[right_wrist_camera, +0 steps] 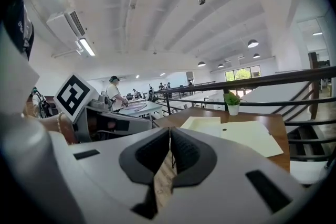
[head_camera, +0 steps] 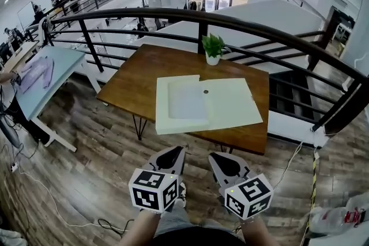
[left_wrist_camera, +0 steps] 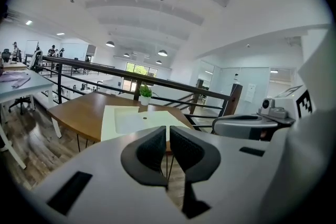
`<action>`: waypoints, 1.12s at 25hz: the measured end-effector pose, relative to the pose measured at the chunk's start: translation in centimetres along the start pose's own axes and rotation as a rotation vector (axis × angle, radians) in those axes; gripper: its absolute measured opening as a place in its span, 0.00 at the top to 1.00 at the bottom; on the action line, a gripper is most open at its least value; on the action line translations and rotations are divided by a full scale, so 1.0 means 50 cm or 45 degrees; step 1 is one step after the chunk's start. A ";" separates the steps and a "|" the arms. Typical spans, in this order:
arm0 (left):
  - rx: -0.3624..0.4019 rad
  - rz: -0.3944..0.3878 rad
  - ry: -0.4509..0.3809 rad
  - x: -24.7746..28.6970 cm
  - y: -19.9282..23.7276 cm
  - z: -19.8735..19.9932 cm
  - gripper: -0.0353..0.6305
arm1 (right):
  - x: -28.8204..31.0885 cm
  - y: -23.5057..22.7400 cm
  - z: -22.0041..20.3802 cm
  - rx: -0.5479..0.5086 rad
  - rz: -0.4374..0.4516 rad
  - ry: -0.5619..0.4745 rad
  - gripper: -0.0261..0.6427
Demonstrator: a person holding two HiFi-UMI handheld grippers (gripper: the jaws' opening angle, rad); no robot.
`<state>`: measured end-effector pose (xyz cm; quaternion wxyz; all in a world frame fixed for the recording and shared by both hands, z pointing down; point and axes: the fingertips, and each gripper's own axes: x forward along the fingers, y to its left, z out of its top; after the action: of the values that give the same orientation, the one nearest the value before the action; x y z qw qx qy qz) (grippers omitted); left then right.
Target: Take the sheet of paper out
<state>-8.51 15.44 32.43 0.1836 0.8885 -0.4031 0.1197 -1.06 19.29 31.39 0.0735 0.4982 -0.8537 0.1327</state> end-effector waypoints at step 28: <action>-0.004 -0.185 0.167 0.316 0.269 0.122 0.90 | 0.366 -0.236 0.076 0.138 -0.198 0.109 0.92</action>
<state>-8.12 -5.92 35.70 0.2191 0.9054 -0.3250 0.1634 0.19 -2.60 34.27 0.0932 0.5601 -0.8001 0.1936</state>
